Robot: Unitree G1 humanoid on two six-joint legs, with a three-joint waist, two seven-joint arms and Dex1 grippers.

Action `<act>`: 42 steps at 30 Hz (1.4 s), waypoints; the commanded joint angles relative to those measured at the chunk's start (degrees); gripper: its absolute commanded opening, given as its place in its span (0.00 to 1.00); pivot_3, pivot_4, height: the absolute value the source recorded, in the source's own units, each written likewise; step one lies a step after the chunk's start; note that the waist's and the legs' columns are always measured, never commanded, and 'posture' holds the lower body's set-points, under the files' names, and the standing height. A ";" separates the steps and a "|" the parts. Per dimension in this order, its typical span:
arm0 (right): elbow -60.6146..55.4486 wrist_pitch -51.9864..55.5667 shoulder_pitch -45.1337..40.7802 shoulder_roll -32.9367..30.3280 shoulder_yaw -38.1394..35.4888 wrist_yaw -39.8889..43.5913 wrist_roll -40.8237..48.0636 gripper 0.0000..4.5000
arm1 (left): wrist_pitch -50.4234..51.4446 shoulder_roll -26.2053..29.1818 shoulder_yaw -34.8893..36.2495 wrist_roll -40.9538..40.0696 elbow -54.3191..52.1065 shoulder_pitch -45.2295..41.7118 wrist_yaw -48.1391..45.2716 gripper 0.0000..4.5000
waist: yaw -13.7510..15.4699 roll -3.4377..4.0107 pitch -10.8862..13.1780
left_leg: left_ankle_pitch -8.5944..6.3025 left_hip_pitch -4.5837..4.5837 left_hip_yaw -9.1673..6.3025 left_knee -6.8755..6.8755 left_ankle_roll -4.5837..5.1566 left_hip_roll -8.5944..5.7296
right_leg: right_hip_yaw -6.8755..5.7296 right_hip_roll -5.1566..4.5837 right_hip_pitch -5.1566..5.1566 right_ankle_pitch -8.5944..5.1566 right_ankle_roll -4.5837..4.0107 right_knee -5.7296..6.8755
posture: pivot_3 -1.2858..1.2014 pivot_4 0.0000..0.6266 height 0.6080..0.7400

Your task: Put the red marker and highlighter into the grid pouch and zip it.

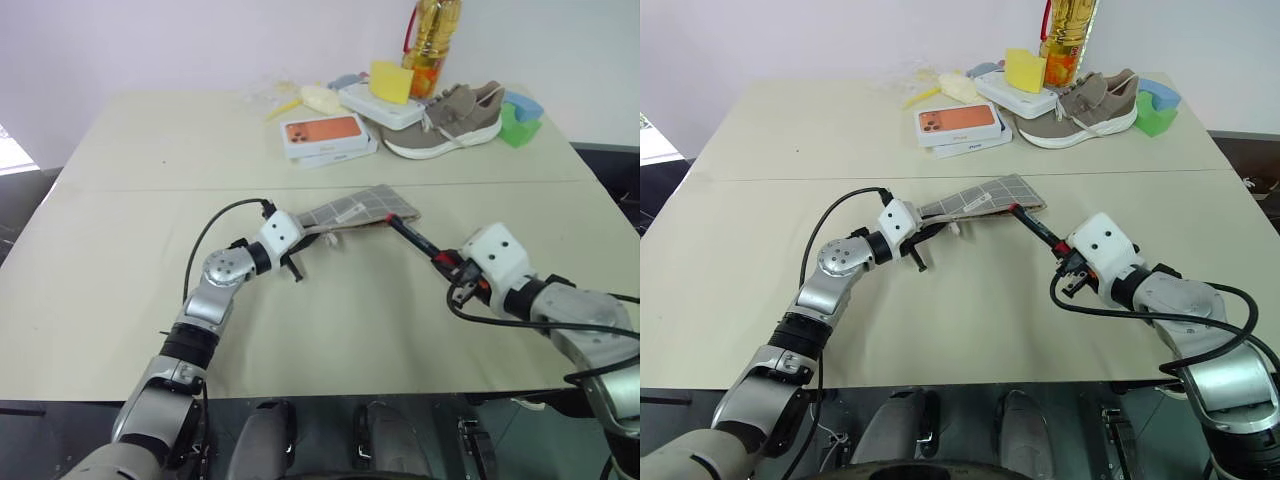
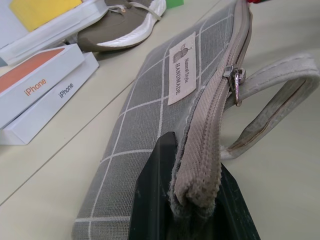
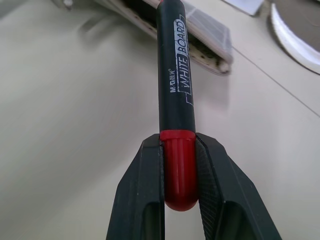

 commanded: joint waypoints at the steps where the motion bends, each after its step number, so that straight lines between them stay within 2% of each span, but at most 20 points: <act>1: -0.96 -0.62 -1.12 -0.41 -0.10 -0.20 -0.46 0.07 | -0.24 0.08 0.73 -1.05 -1.90 -1.25 -0.57 0.00 | -0.03 0.00 0.00 | 0.00 0.00 0.00 0.00 0.00 0.00 | 0.00 0.00 -0.01 0.00 0.00 0.00 | 0.52 0.24 1.00; 20: 0.03 -2.29 -3.51 -4.80 4.33 1.44 -5.56 0.07 | -2.61 0.63 -1.23 -1.82 -6.12 0.61 -6.97 0.00 | -0.06 0.00 0.00 | 0.00 0.00 0.00 0.00 0.00 0.00 | -0.01 0.00 -0.01 0.00 0.00 0.01 | 0.52 0.24 1.00; 25: -3.54 -5.14 -7.71 -14.88 13.30 7.26 -11.49 0.07 | -6.27 2.03 -3.80 -0.94 -6.41 0.87 -10.54 0.00 | -0.09 0.01 0.00 | 0.00 0.00 0.01 0.00 0.00 0.00 | 0.00 -0.01 -0.02 0.00 -0.01 -0.01 | 0.52 0.24 1.00; 32: -5.15 -3.30 -14.99 -14.98 21.33 10.55 -15.08 0.07 | -7.81 2.50 -5.07 -1.23 -6.79 0.88 -13.04 0.00 | -0.08 0.01 0.01 | 0.00 -0.01 0.00 0.01 0.00 0.01 | 0.00 0.00 -0.02 0.00 -0.01 -0.01 | 0.52 0.24 1.00; 37: -5.90 -1.54 -16.13 -13.24 20.48 10.42 -15.30 0.63 | -6.71 2.57 -4.43 -0.73 -6.38 0.71 -11.44 0.00 | -0.03 0.01 0.01 | 0.00 -0.02 0.00 0.02 0.00 0.01 | -0.01 -0.01 -0.02 0.00 -0.01 -0.01 | 0.52 0.24 1.00; 38: -6.78 0.01 -16.22 -11.02 17.62 10.20 -12.79 0.74 | -5.56 2.32 -3.93 -1.02 -6.12 0.60 -10.66 0.00 | -0.06 0.01 0.01 | 0.00 -0.02 0.00 0.02 0.00 0.00 | -0.01 -0.02 -0.01 0.00 -0.01 -0.01 | 0.52 0.24 1.00; 40: -8.08 2.61 -16.66 -7.15 13.06 10.12 -8.65 0.74 | -3.71 1.82 -3.19 -1.71 -5.74 0.38 -9.59 0.00 | -0.06 -0.01 0.01 | 0.00 -0.01 -0.02 0.03 0.00 0.01 | -0.02 -0.01 -0.01 0.00 -0.01 0.01 | 0.52 0.24 1.00; 42: -9.61 7.04 -18.43 0.09 6.84 9.87 -1.93 0.74 | 0.04 0.25 -1.72 -2.93 -5.41 -0.15 -6.92 0.00 | -0.14 -0.04 0.02 | 0.00 -0.01 -0.02 0.03 -0.01 0.01 | -0.03 -0.01 0.00 0.00 -0.01 0.03 | 0.52 0.24 1.00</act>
